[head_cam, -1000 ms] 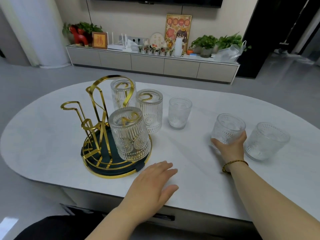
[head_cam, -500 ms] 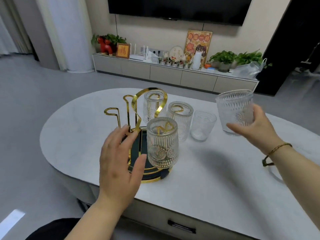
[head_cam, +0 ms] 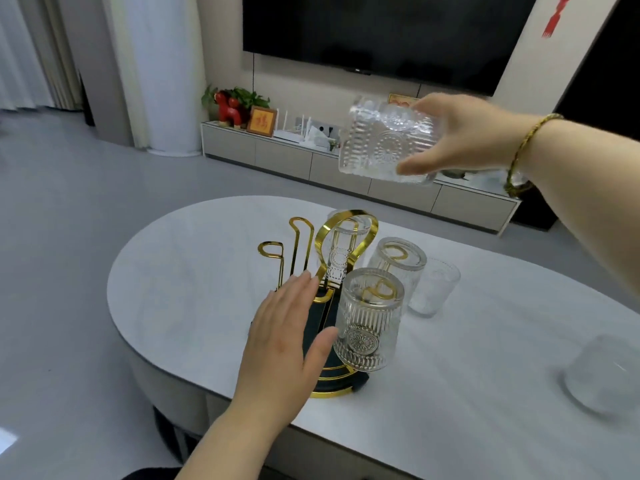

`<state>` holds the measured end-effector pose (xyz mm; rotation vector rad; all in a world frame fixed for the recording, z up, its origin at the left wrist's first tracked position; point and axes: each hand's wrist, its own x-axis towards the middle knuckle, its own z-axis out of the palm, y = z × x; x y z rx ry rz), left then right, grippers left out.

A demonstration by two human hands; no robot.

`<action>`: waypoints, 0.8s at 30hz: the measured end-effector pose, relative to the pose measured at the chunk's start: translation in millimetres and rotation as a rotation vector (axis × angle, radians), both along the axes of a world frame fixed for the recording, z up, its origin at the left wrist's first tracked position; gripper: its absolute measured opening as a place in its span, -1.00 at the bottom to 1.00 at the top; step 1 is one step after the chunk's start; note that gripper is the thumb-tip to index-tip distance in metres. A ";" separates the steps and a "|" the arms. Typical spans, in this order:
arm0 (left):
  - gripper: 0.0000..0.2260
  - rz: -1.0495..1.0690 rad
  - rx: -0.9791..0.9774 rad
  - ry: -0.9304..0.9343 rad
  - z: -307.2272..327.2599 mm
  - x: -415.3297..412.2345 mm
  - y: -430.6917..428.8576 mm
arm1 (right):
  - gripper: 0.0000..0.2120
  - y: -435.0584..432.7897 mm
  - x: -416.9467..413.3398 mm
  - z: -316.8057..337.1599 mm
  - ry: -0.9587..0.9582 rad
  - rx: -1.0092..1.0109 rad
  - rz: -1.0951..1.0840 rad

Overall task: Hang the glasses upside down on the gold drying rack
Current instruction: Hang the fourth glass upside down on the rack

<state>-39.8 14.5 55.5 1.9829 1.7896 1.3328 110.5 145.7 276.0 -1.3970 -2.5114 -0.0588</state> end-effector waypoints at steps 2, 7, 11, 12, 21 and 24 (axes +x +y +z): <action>-0.60 -0.006 0.001 0.008 -0.3 -2.3 1.5 | -0.17 5.7 -21.3 0.6 -0.062 0.000 0.017; -0.54 -0.010 0.000 0.012 -1.4 -6.1 1.8 | -0.24 18.7 -65.3 -5.1 -0.193 -0.022 0.043; -0.54 -0.031 0.003 0.017 -0.8 -7.4 2.2 | -0.21 26.7 -91.2 -14.1 -0.327 -0.039 0.041; -0.53 -0.037 0.011 0.015 -0.9 -7.7 2.7 | -0.20 28.0 -96.4 -18.2 -0.363 -0.043 0.045; -0.43 -0.027 0.045 0.022 -0.8 -8.5 3.8 | -0.21 28.4 -125.0 -59.7 -0.461 -0.162 0.113; -0.44 -0.029 0.030 0.023 -0.4 -8.7 4.0 | -0.22 28.7 -130.0 -75.2 -0.496 -0.208 0.129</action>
